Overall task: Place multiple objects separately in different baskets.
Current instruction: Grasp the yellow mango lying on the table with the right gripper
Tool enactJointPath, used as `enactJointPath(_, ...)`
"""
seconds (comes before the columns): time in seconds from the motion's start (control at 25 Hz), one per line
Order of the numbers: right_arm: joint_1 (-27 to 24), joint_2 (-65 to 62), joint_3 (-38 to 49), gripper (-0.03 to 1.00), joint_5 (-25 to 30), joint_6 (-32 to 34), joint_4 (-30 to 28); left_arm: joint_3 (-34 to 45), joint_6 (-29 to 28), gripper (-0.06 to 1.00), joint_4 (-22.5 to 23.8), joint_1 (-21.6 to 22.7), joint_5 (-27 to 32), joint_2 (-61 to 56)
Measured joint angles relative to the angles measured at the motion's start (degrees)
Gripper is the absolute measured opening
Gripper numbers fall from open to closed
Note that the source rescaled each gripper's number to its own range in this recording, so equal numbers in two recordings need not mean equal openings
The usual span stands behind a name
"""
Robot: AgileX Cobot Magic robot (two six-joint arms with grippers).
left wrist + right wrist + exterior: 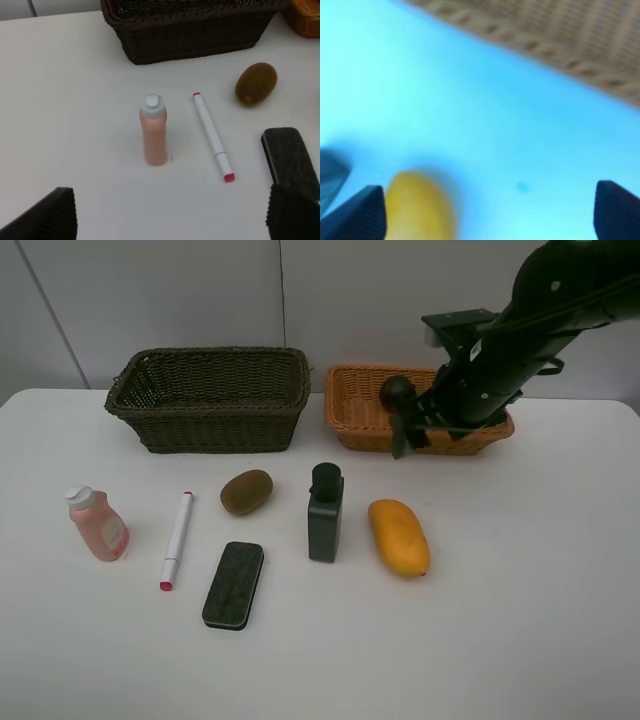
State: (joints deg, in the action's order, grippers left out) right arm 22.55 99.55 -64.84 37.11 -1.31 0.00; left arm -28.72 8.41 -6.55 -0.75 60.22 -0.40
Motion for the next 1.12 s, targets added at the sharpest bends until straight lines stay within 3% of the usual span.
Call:
enactJointPath(0.36,6.47,-0.06,6.15,1.0,-0.88,6.25,-1.28,0.0,0.0,1.0,0.0,0.0,0.0,0.0)
enactJointPath(0.72,7.1,-0.06,12.95,1.0,-6.3,6.72,2.68,0.0,0.0,1.0,0.0,0.0,0.0,0.0)
enactJointPath(1.12,8.45,4.46,13.71,1.0,-9.97,6.76,4.11,0.0,0.0,1.0,-0.05,0.0,0.0,0.0)
